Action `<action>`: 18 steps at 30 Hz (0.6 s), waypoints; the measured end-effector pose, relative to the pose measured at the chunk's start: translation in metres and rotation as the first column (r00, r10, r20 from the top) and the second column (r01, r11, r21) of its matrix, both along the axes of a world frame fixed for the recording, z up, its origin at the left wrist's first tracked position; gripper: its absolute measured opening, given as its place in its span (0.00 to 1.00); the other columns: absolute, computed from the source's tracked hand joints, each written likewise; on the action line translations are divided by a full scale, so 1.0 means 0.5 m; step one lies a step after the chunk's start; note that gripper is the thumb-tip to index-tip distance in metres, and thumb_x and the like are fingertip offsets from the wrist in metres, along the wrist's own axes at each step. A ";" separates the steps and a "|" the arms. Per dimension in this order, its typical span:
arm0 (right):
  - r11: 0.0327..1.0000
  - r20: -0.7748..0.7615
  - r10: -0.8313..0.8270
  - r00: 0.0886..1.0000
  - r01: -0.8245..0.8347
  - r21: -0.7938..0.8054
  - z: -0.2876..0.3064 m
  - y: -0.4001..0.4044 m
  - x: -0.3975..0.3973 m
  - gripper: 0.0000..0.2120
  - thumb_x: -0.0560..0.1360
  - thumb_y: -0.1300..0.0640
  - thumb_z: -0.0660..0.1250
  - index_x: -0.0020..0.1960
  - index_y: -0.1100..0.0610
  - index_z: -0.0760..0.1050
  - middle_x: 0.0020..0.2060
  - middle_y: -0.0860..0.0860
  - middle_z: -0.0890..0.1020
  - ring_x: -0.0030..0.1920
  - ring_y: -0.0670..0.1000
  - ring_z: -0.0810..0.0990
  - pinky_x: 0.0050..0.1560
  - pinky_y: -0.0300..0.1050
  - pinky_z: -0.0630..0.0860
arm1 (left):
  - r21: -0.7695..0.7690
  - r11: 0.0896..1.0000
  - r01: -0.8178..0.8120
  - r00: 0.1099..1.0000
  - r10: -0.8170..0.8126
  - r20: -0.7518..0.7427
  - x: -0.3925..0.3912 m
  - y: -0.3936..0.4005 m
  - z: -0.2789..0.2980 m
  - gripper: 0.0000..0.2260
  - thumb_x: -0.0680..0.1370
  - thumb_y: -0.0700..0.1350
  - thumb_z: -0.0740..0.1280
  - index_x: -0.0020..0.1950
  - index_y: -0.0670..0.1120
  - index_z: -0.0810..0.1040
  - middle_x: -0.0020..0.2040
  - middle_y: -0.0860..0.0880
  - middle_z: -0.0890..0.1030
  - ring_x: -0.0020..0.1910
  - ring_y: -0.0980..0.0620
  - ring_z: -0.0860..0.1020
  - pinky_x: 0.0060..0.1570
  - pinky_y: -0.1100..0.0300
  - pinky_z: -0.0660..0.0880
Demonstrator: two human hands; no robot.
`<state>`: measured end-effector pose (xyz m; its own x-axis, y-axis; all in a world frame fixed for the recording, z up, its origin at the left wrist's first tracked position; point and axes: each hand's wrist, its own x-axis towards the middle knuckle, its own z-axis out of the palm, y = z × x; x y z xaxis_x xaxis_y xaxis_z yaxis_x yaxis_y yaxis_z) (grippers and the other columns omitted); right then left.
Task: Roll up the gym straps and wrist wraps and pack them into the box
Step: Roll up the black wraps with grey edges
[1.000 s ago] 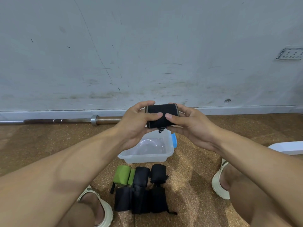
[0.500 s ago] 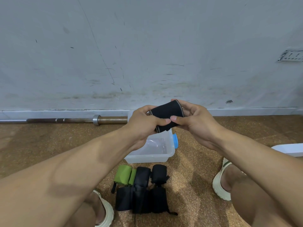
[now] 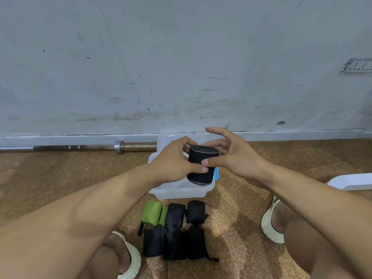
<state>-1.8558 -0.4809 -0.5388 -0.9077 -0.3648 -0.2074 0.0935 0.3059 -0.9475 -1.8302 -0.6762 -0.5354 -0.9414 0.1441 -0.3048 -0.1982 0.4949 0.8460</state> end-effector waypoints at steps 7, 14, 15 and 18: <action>0.999 0.030 0.024 0.999 -0.025 0.026 -0.002 0.004 -0.011 0.39 0.69 0.60 0.81 0.76 0.48 0.68 0.59 0.49 0.85 0.58 0.46 0.85 0.66 0.51 0.79 | 0.101 0.985 -0.140 0.989 0.143 -0.026 -0.006 -0.009 -0.003 0.25 0.66 0.48 0.83 0.56 0.50 0.75 0.58 0.47 0.80 0.53 0.46 0.83 0.54 0.49 0.82; 0.997 -0.054 0.022 0.998 -0.018 0.074 -0.033 -0.006 -0.006 0.39 0.67 0.59 0.84 0.73 0.44 0.71 0.58 0.47 0.85 0.56 0.49 0.86 0.63 0.56 0.81 | 0.224 0.950 -0.219 0.970 0.188 0.153 0.000 -0.014 -0.005 0.21 0.73 0.41 0.79 0.61 0.42 0.73 0.58 0.40 0.82 0.52 0.46 0.85 0.53 0.49 0.84; 0.997 -0.066 0.021 0.998 -0.016 0.080 -0.035 -0.007 -0.006 0.39 0.67 0.58 0.83 0.73 0.43 0.71 0.58 0.47 0.85 0.55 0.49 0.86 0.61 0.57 0.82 | 0.217 0.952 -0.214 0.970 0.180 0.164 0.001 -0.016 -0.007 0.21 0.73 0.42 0.79 0.61 0.43 0.74 0.58 0.40 0.82 0.53 0.46 0.85 0.54 0.48 0.83; 0.990 -0.114 0.041 0.993 -0.025 0.137 -0.036 -0.007 -0.005 0.37 0.69 0.56 0.82 0.72 0.41 0.71 0.58 0.47 0.84 0.52 0.49 0.87 0.59 0.55 0.83 | 0.184 0.963 -0.196 0.971 0.164 0.176 0.004 -0.019 -0.007 0.20 0.74 0.46 0.78 0.61 0.45 0.74 0.59 0.43 0.82 0.54 0.48 0.85 0.55 0.47 0.83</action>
